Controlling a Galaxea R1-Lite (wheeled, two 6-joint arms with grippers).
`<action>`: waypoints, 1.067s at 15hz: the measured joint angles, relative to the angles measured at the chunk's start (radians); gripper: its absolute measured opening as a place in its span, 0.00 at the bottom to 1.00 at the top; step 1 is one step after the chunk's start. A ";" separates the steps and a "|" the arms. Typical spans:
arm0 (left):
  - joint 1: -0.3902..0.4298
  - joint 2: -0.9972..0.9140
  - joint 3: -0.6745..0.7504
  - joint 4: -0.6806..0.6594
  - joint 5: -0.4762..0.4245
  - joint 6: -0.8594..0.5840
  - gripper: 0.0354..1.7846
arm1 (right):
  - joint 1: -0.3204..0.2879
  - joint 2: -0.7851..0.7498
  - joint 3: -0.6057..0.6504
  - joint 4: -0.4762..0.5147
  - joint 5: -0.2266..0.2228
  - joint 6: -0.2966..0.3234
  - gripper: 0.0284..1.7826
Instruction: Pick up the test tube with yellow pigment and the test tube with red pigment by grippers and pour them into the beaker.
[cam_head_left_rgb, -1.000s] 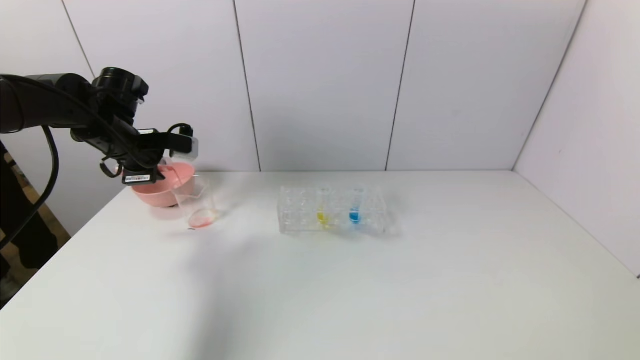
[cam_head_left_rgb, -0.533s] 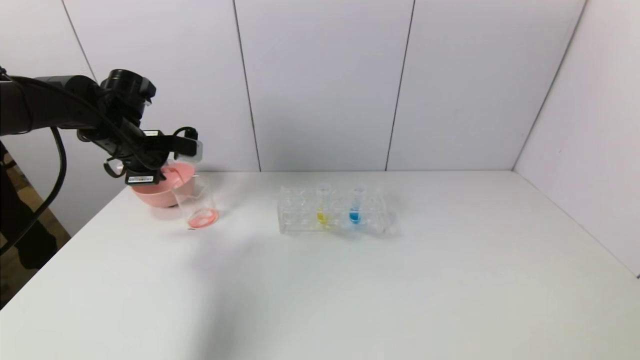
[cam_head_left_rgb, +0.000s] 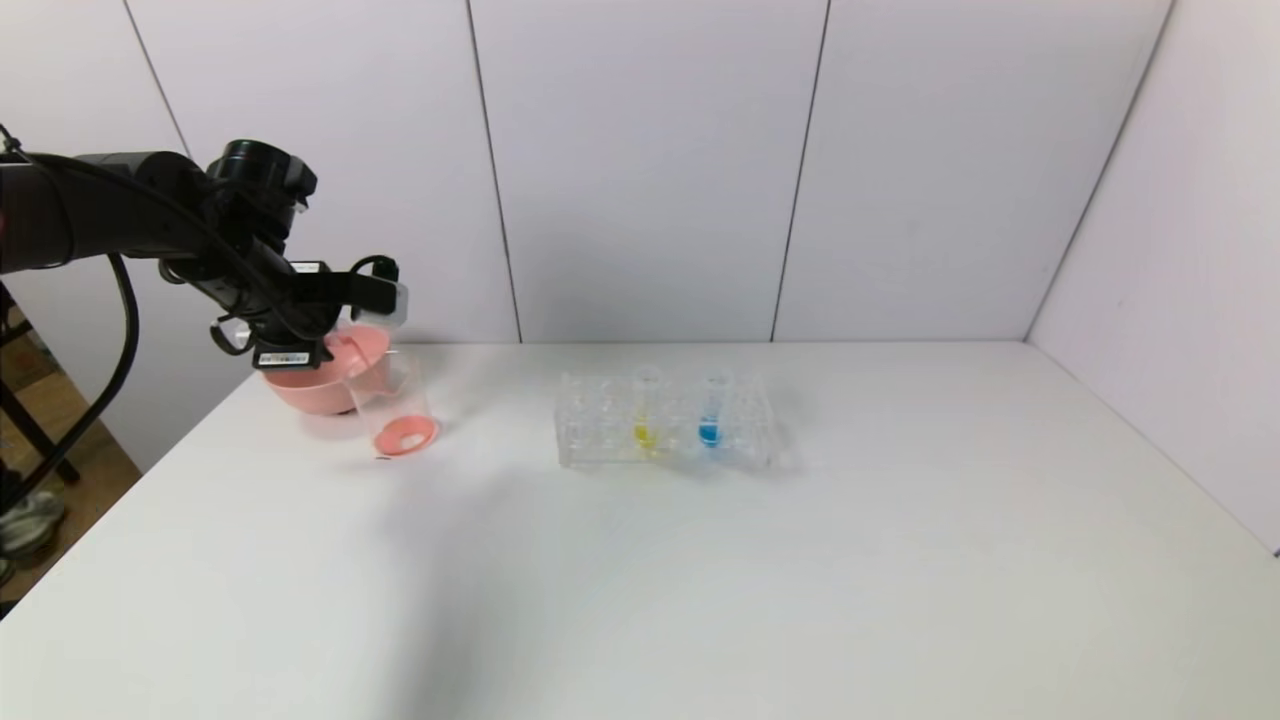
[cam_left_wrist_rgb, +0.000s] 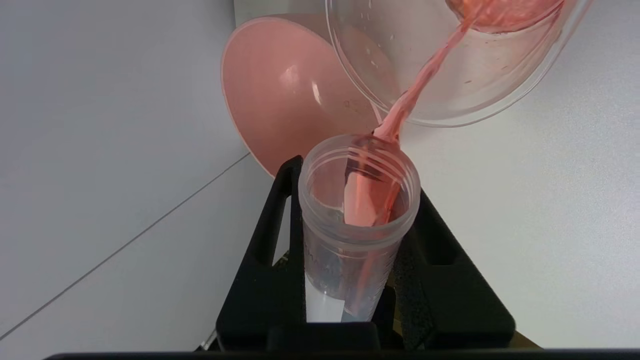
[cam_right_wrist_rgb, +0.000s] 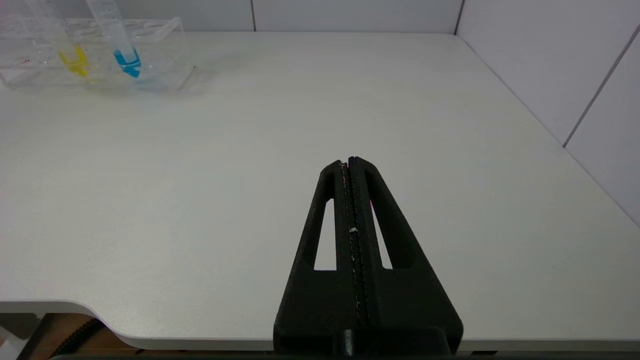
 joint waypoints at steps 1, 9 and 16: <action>-0.002 0.001 -0.006 0.008 0.004 0.000 0.27 | 0.000 0.000 0.000 0.000 0.000 0.000 0.05; -0.015 0.009 -0.025 0.017 0.032 0.000 0.27 | 0.000 0.000 0.000 0.000 0.000 0.000 0.05; -0.029 0.011 -0.027 0.017 0.078 0.001 0.27 | 0.000 0.000 0.000 0.000 0.000 0.000 0.05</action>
